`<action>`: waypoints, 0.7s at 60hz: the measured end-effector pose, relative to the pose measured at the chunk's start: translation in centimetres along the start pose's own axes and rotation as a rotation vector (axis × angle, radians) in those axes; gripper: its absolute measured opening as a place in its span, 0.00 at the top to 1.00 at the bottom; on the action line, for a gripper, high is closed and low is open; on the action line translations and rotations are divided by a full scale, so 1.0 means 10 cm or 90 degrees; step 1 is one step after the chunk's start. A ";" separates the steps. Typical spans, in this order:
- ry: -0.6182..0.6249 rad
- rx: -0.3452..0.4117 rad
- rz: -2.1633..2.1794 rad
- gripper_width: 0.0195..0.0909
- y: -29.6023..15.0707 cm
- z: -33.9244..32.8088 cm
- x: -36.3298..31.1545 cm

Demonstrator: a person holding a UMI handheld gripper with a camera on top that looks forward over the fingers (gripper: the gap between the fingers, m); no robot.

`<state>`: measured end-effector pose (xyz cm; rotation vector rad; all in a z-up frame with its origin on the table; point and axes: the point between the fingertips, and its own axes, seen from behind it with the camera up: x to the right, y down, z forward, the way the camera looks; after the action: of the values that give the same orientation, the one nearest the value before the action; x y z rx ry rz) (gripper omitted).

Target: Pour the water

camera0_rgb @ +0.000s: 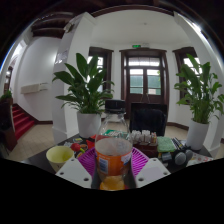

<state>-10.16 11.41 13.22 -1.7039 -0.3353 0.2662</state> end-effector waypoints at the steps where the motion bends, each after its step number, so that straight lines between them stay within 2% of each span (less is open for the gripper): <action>1: 0.000 0.000 0.000 0.63 0.00 0.00 0.00; 6: -0.001 -0.012 -0.001 0.52 0.03 0.01 0.00; 7: 0.001 -0.021 0.000 0.48 0.07 0.04 0.03; 11: 0.020 -0.048 0.012 0.20 0.16 -0.05 0.08; 13: 0.031 -0.050 0.018 0.14 0.18 -0.13 0.10; 18: 0.056 -0.052 0.028 0.11 0.26 -0.44 0.12; 30: 0.131 -0.074 0.064 0.11 0.51 -1.35 0.04; 42: 0.188 -0.074 0.060 0.10 0.50 -2.01 -0.04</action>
<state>-2.93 -7.97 11.49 -1.8457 -0.0526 0.0620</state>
